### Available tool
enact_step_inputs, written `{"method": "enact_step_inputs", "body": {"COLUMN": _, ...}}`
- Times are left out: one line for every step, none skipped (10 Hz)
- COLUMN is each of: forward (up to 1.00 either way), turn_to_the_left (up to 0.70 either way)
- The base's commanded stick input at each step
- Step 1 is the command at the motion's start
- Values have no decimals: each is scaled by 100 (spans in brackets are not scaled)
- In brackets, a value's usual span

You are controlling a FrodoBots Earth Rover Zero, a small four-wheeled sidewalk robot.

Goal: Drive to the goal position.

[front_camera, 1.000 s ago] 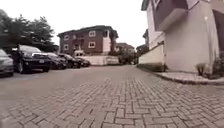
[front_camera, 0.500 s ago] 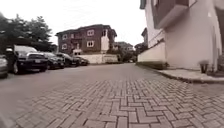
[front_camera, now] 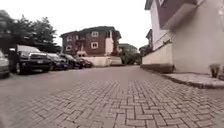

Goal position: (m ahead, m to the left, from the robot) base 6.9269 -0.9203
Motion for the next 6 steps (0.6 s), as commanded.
{"method": "enact_step_inputs", "body": {"forward": 70, "turn_to_the_left": 0}}
{"method": "enact_step_inputs", "body": {"forward": 70, "turn_to_the_left": 0}}
{"method": "enact_step_inputs", "body": {"forward": 70, "turn_to_the_left": 0}}
{"method": "enact_step_inputs", "body": {"forward": 70, "turn_to_the_left": 0}}
{"method": "enact_step_inputs", "body": {"forward": 70, "turn_to_the_left": -20}}
{"method": "enact_step_inputs", "body": {"forward": 70, "turn_to_the_left": -35}}
